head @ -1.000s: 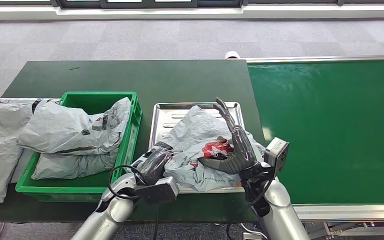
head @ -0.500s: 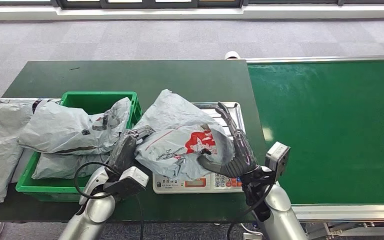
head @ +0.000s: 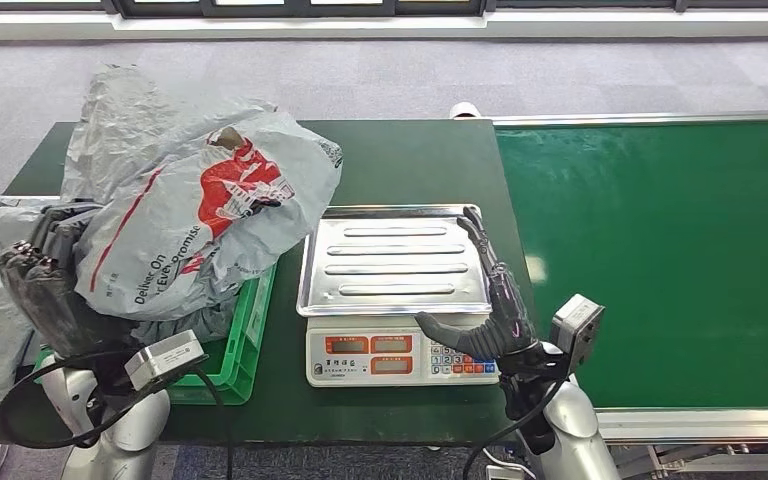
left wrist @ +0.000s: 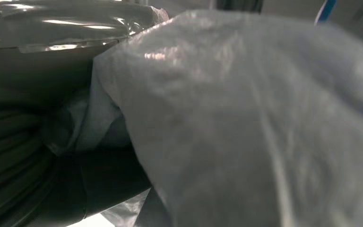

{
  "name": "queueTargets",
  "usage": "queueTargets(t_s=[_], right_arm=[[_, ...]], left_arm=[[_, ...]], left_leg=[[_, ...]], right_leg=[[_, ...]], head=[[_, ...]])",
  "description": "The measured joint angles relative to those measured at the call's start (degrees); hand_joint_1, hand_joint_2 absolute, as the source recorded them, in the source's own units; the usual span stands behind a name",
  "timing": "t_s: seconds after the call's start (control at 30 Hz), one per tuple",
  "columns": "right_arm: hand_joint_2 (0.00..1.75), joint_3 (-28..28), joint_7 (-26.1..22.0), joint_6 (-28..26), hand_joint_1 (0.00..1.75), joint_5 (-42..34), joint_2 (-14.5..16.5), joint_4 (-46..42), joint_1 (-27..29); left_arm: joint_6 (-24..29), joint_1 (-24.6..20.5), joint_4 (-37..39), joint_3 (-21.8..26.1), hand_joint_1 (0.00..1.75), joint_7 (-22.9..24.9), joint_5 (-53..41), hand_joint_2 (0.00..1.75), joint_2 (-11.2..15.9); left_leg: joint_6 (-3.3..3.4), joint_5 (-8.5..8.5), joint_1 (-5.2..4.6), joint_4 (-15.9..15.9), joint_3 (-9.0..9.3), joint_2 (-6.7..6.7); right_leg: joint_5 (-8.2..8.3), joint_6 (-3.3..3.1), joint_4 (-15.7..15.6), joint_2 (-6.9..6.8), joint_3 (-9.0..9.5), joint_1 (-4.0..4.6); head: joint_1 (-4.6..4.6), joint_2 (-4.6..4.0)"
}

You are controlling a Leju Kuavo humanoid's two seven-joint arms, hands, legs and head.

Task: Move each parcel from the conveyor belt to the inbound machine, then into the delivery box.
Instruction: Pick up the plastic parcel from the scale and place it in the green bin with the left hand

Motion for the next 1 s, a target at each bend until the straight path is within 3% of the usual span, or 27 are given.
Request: queueTargets(t_s=[0.23, 0.4, 0.5, 0.57, 0.7, 0.87, 1.0], right_arm=[[1.75, -0.2, -0.1, -0.3, 0.00, 0.0, 0.0, 0.0, 0.3], [1.75, -0.2, -0.2, -0.6, 0.00, 0.0, 0.0, 0.0, 0.3], [1.75, -0.2, -0.3, -0.9, 0.00, 0.0, 0.0, 0.0, 0.3], [1.75, -0.2, -0.3, -1.1, 0.00, -0.1, 0.0, 0.0, 0.2], [1.75, -0.2, -0.3, -1.1, 0.00, -0.2, 0.0, 0.0, -0.2], [1.75, -0.2, -0.3, -1.1, 0.00, -0.2, 0.0, 0.0, -0.3], [1.75, -0.2, 0.3, -1.0, 0.00, -0.2, 0.0, 0.0, -0.8]], left_arm=[[0.4, -0.1, -3.3, 6.8, 1.75, -2.3, -1.0, 1.75, -3.9], [0.5, -1.3, -4.3, 13.0, 1.75, -9.9, -1.7, 1.75, -8.6], [0.5, -2.0, -4.1, 17.0, 1.75, -10.9, -3.2, 1.75, -10.7], [0.5, -2.4, -3.2, 18.2, 1.75, -8.8, -5.7, 1.75, -11.1], [0.4, -3.3, 2.0, 18.7, 1.75, 2.5, -15.5, 1.75, -10.7], [-0.6, -3.6, 5.6, 18.6, 1.75, 7.0, -18.7, 1.75, -9.9], [-3.4, -4.1, 12.3, 16.4, 1.75, 19.7, -22.4, 1.75, -7.0]], left_leg=[[0.00, 0.00, 0.00, 0.0, 0.02, 0.01], [0.00, 0.00, 0.00, 0.0, 0.02, 0.02], [0.00, 0.00, -0.01, 0.0, 0.03, 0.03], [0.00, 0.00, -0.01, 0.0, 0.03, 0.00], [0.00, 0.00, 0.00, 0.0, 0.05, 0.00], [-0.01, 0.01, 0.01, 0.0, 0.05, 0.04], [-0.01, 0.01, 0.00, 0.0, 0.04, 0.04]], right_leg=[[0.00, -0.01, 0.0, 0.01, 0.00, 0.01], [0.01, -0.01, 0.0, 0.01, 0.01, 0.00], [0.01, -0.01, 0.0, 0.02, 0.00, 0.00], [0.01, -0.01, 0.0, 0.00, 0.00, 0.00], [0.03, -0.04, 0.0, -0.01, 0.02, 0.01], [0.05, -0.07, 0.0, 0.03, -0.01, 0.02], [0.05, -0.07, 0.0, 0.03, -0.02, 0.02]], head=[[0.00, 0.00], [0.00, 0.01], [0.00, 0.01], [0.01, 0.01], [0.00, 0.00], [0.00, 0.01], [0.00, 0.01]])
